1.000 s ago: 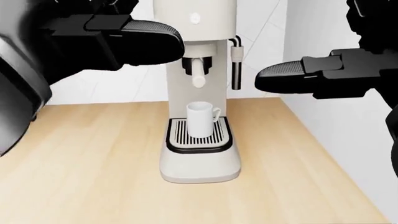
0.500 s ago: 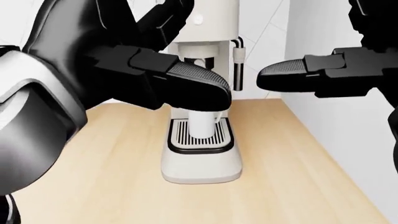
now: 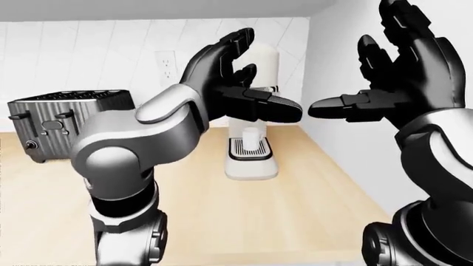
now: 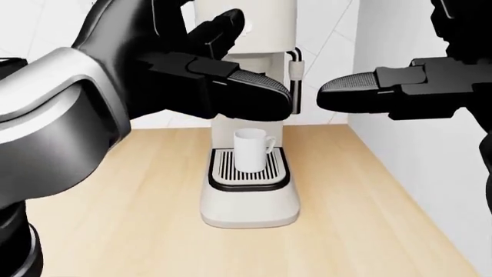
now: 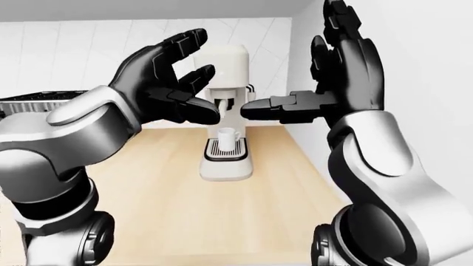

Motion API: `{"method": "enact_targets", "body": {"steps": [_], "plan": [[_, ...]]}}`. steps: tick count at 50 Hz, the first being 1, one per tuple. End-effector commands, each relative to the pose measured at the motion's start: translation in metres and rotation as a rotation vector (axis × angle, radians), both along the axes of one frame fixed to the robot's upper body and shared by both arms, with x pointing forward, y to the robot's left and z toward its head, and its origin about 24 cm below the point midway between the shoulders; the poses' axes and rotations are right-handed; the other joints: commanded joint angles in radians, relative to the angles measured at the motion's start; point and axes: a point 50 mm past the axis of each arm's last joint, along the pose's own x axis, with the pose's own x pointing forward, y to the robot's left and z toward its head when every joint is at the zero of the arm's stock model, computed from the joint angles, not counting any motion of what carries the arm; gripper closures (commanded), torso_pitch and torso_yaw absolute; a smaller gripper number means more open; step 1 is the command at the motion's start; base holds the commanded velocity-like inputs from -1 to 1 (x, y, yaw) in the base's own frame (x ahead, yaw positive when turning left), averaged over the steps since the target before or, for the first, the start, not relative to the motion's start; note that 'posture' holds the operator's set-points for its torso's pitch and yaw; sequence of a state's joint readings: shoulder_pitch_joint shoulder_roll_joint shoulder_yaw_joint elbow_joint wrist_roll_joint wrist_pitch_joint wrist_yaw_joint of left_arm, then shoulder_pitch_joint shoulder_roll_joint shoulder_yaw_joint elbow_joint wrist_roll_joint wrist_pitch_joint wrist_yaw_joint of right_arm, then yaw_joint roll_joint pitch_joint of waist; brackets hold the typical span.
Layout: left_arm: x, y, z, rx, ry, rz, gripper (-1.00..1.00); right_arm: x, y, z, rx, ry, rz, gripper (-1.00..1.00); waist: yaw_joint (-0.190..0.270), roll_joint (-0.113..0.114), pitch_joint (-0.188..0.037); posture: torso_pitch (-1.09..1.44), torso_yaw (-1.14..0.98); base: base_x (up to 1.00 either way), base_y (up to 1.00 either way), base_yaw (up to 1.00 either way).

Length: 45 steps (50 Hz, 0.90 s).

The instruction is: Press the button on the coffee machine to serve coffee.

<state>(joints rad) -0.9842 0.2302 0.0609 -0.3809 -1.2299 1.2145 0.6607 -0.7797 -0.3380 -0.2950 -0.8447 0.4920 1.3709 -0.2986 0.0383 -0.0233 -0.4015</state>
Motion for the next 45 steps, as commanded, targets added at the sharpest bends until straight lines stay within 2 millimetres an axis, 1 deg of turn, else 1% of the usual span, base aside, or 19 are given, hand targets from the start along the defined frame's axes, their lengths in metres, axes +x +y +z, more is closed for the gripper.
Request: {"method": "enact_targets", "body": {"steps": [1, 5, 6, 8, 18, 45], "plan": [[0.002, 0.003, 0.01, -0.023, -0.044, 0.018, -1.0, -0.002, 0.0, 0.009, 0.005, -0.052, -0.002, -1.0, 0.0, -0.004, 0.004, -0.72, 0.0, 0.0, 0.0, 0.0], [0.003, 0.0, 0.012, -0.021, -0.045, 0.005, -1.0, -0.002, 0.0, 0.009, 0.004, -0.051, -0.002, -1.0, 0.0, -0.006, 0.003, -0.72, 0.0, 0.0, 0.0, 0.0], [0.005, -0.001, 0.01, -0.02, -0.041, -0.002, -1.0, -0.002, 0.0, 0.009, 0.005, -0.052, -0.002, -1.0, 0.0, -0.007, 0.003, -0.72, 0.0, 0.0, 0.0, 0.0], [0.009, -0.001, 0.008, -0.019, -0.036, 0.0, -1.0, -0.002, 0.0, 0.008, 0.004, -0.05, 0.0, -1.0, -0.001, -0.008, 0.004, -0.72, 0.0, 0.0, 0.0, 0.0], [0.016, -0.003, 0.011, -0.019, -0.037, 0.001, -1.0, -0.002, 0.0, 0.008, 0.004, -0.051, -0.001, -1.0, -0.001, -0.011, 0.003, -0.72, 0.0, 0.0, 0.0, 0.0], [0.035, -0.006, 0.0, -0.01, -0.016, 0.012, -1.0, -0.002, 0.0, 0.008, 0.005, -0.051, 0.0, -1.0, -0.003, -0.016, 0.001, -0.72, 0.0, 0.0, 0.0, 0.0]]}}
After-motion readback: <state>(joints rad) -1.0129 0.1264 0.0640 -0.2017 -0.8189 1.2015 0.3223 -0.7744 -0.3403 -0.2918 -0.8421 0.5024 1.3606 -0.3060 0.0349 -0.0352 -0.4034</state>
